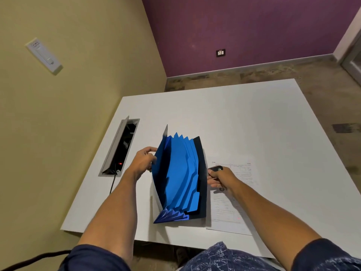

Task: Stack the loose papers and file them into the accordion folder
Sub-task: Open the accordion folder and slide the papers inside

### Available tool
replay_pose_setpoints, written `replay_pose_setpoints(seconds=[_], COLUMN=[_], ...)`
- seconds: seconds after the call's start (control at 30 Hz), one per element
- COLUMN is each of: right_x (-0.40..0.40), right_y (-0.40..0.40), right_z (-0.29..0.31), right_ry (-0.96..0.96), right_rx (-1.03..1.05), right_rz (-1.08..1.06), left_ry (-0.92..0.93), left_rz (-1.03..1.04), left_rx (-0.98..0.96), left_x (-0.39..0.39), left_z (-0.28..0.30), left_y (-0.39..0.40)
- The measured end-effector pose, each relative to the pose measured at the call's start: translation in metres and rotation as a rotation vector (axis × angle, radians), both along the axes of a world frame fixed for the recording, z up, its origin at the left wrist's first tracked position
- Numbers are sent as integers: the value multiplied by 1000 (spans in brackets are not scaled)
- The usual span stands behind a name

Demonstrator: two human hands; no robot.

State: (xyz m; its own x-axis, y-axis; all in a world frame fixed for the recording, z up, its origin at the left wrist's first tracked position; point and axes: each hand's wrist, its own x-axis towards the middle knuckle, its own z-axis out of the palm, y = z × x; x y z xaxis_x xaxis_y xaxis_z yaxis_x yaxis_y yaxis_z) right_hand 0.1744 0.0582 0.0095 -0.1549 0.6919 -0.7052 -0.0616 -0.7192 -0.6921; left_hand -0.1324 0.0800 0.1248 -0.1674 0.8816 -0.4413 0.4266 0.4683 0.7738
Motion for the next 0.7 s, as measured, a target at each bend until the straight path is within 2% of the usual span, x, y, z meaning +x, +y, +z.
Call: replay_pose_setpoints(seconds=[0.17, 0.3, 0.37, 0.43, 0.47, 0.5, 0.57, 0.6, 0.63, 0.7], right_x=[3, 13, 20, 28, 33, 39, 52, 57, 62, 69], right_y=[-2, -5, -9, -14, -17, -19, -25, -29, -34, -45], right_z=[4, 10, 12, 9, 6, 3, -6, -8, -9, -12], right_ry=[-148, -152, -134, -123, -187, -349, -826, -1001, -1105, -1196], right_rx=[156, 311, 338, 319, 318, 321, 258, 183, 105, -6], right_rz=[-12, 15, 28, -44, -82, -100, -56, -43, -27, 24], left_ry=[31, 53, 59, 66, 69, 72, 80, 82, 83, 89], left_rz=[-82, -131, -140, -145, -147, -150, -159, -161, -161, -163], left_rx=[-33, -37, -37, -42, -44, -45, -45, -45, -45, -47], left_x=[13, 24, 28, 31, 33, 34, 37, 38, 39, 41], left_z=[-1, -3, -4, -5, -6, -6, -8, -8, -9, -10], left_y=[0, 2, 2, 3, 3, 3, 4, 4, 4, 4])
